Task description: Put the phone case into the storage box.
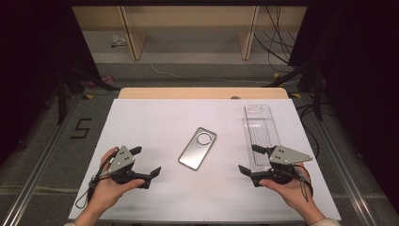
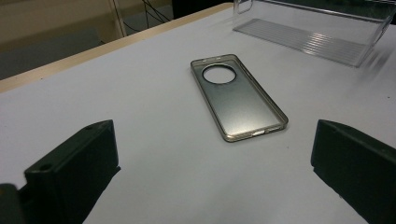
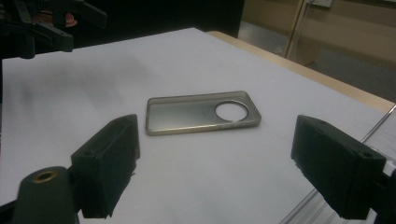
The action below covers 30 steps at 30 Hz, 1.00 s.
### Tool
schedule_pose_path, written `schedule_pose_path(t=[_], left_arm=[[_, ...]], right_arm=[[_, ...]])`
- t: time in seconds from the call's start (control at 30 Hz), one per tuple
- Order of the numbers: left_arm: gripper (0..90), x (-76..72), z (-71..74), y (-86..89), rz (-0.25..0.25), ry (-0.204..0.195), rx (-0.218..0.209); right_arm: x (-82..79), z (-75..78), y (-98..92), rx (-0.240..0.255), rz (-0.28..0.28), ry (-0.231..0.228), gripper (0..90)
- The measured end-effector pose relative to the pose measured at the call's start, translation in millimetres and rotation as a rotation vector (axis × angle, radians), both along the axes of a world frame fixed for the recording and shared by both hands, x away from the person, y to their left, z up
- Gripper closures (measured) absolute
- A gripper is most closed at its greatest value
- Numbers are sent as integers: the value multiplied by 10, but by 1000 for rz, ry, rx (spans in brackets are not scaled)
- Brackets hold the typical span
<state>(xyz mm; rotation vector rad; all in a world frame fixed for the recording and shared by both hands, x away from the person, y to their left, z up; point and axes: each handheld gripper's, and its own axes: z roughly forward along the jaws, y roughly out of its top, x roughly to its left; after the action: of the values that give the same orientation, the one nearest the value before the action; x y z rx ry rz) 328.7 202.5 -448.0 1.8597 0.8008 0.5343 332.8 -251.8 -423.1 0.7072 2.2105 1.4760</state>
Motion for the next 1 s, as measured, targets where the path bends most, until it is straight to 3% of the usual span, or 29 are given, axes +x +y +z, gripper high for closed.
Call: schedule_pose_path(t=[0.23,0.3,0.37,0.43,0.53,0.63,1.0], left_arm=[[7,-3,3,0,0,-1,-4],[7,0,5,2,1,-2,-3],[8,5,5,4,3,-2,-6],[10,8,4,5,2,0,-7],[11,6,8,0,2,-1,-10],[11,6,7,-2,2,0,-13],[15,2,11,4,-1,-2,-14]], right_arm=[[-5,9,14,2,-3,-5,188],[-7,24,33,18,-12,-7,243],[-7,47,72,22,-17,-22,334],[3,74,145,5,-10,-30,488],[38,85,293,-69,10,-14,754],[88,80,491,-124,36,24,896],[356,-99,1299,-270,107,143,900]])
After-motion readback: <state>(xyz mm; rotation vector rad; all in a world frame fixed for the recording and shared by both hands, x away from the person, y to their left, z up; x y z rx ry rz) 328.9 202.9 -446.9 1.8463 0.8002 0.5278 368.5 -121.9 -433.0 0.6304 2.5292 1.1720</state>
